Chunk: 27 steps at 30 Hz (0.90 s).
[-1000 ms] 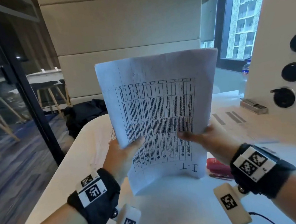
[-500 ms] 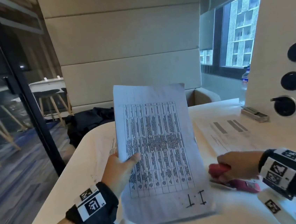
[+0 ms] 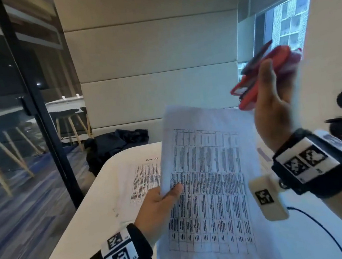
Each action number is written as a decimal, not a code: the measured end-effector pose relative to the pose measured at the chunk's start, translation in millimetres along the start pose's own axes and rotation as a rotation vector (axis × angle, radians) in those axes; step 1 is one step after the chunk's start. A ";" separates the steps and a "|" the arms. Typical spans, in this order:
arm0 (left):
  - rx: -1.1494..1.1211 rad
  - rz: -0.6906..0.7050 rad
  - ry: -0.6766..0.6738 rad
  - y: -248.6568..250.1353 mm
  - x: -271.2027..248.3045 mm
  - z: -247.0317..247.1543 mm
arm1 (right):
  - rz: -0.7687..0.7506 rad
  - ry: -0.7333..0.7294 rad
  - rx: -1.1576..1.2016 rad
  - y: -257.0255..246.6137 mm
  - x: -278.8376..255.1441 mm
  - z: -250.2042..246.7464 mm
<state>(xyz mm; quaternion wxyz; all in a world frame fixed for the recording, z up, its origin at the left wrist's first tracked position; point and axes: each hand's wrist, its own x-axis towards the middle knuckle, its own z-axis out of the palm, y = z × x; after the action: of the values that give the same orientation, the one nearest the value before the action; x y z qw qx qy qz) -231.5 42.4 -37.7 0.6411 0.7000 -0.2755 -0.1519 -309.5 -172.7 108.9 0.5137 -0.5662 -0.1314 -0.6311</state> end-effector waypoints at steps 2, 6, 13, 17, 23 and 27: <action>-0.030 0.028 -0.079 -0.6 -3.3 5.6 | 0.005 -0.008 -0.007 -0.5 3.6 16.8; -0.050 0.059 -0.135 7.3 -10.0 15.5 | 0.145 -0.022 0.038 2.3 -5.9 34.7; 0.024 0.094 -0.142 16.2 -18.1 24.4 | 0.213 -0.021 -0.028 5.4 -23.6 51.0; 0.099 0.099 -0.137 10.6 -18.5 26.1 | 0.253 0.000 -0.016 6.3 -24.5 58.3; 0.142 0.100 -0.145 6.8 -19.4 26.8 | 0.330 -0.025 -0.107 10.9 -25.0 57.1; 0.135 0.065 -0.145 8.7 -19.7 26.8 | 0.452 -0.109 -0.139 4.9 -18.0 54.0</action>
<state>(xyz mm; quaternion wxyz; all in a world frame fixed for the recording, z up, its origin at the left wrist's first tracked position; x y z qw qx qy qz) -264.1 31.7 -35.4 0.5755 0.7195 -0.3532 -0.1624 -277.3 -125.4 109.1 0.5941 -0.6482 0.0149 -0.4762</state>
